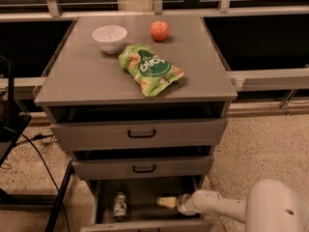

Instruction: Pick 7up can from bottom drawer and place on counter

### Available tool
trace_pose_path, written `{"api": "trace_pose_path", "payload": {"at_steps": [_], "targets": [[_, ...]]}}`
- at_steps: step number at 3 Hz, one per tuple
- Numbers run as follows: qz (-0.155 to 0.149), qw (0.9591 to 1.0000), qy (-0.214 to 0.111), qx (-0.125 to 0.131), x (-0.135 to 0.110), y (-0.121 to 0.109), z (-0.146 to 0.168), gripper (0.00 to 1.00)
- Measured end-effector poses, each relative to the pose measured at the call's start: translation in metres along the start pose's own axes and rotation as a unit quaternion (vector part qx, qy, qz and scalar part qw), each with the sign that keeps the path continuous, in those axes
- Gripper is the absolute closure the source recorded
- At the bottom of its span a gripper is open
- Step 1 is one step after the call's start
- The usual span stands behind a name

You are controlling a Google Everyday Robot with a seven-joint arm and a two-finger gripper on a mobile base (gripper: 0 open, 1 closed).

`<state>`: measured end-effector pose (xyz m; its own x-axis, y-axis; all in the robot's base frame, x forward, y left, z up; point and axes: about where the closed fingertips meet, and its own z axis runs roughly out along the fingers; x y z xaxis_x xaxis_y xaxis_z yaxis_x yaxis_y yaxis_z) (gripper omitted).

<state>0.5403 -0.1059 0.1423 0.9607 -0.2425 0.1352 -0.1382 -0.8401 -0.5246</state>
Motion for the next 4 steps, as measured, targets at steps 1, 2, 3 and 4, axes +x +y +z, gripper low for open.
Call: {"api": "trace_pose_path", "payload": {"at_steps": [1,2,3,4], "targets": [[0.025,0.9993,-0.018,0.023,-0.001,-0.008,-0.018,0.0],[0.046,0.996,-0.033,0.069,0.001,-0.018,-0.035,0.0],[0.065,0.9839,-0.059,0.156,0.002,-0.029,-0.043,0.0],[0.067,0.9705,-0.073,0.22,0.007,-0.031,-0.045,0.0]]}}
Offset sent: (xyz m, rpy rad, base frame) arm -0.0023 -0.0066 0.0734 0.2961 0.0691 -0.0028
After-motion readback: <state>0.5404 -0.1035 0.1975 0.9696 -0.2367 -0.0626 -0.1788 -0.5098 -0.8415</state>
